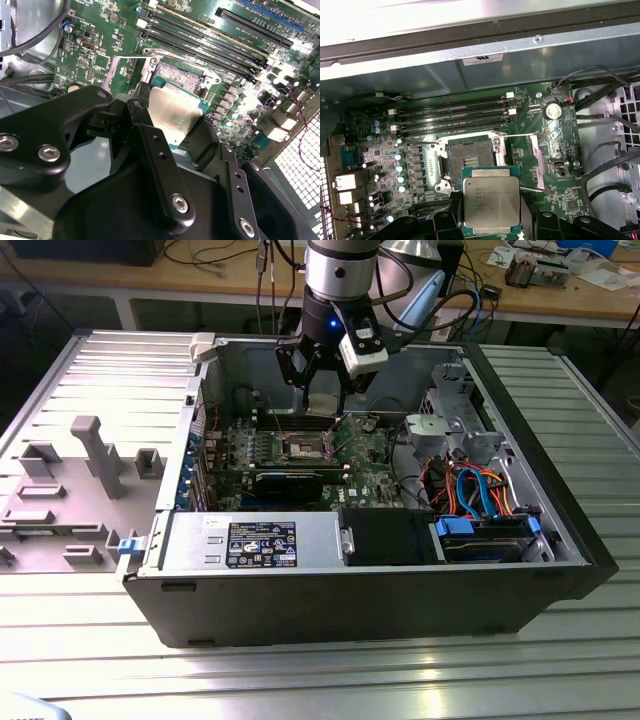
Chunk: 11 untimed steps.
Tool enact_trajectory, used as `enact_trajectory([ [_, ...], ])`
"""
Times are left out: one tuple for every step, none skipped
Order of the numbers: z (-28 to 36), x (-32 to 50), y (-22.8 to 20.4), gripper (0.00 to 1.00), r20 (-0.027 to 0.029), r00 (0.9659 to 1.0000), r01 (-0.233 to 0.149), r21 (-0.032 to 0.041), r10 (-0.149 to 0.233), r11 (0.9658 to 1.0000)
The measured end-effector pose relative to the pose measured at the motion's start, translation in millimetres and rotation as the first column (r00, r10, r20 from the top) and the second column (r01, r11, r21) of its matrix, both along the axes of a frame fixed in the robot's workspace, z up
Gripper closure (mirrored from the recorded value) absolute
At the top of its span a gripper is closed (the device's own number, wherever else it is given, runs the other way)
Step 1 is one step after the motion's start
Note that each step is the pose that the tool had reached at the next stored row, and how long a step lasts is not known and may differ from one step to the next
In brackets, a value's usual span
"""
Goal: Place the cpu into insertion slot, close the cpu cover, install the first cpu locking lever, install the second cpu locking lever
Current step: 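Place the cpu into insertion slot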
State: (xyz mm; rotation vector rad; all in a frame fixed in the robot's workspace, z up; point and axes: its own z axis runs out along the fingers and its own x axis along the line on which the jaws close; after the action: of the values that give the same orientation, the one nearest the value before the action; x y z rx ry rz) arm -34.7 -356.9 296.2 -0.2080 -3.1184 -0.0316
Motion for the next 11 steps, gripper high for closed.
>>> enact_trajectory([
  [0.0,0.0,0.0,0.45,0.0000,1.0000,0.001,0.0000,-0.001,1.0000],
  [0.0,0.0,0.0,0.45,0.0000,1.0000,0.001,0.0000,-0.001,1.0000],
  [0.0,0.0,0.0,0.45,0.0000,1.0000,0.002,-0.0001,-0.002,1.0000],
  [0.0,0.0,0.0,0.45,0.0000,1.0000,0.002,0.0000,-0.002,1.0000],
  [0.0,0.0,0.0,0.45,0.0000,1.0000,0.003,0.0000,-0.003,1.0000],
  [0.0,0.0,0.0,0.45,0.0000,1.0000,0.004,0.0000,-0.004,1.0000],
  [0.0,0.0,0.0,0.45,0.0000,1.0000,0.004,0.0000,-0.004,1.0000],
  [0.0,0.0,0.0,0.45,0.0000,1.0000,0.005,0.0000,-0.005,1.0000],
  [0.0,0.0,0.0,0.45,0.0000,1.0000,0.005,0.0000,-0.005,1.0000],
  [0.0,0.0,0.0,0.45,0.0000,1.0000,0.005,-0.0001,-0.005,1.0000],
  [0.0,0.0,0.0,0.45,0.0000,1.0000,0.006,0.0000,-0.006,1.0000],
])
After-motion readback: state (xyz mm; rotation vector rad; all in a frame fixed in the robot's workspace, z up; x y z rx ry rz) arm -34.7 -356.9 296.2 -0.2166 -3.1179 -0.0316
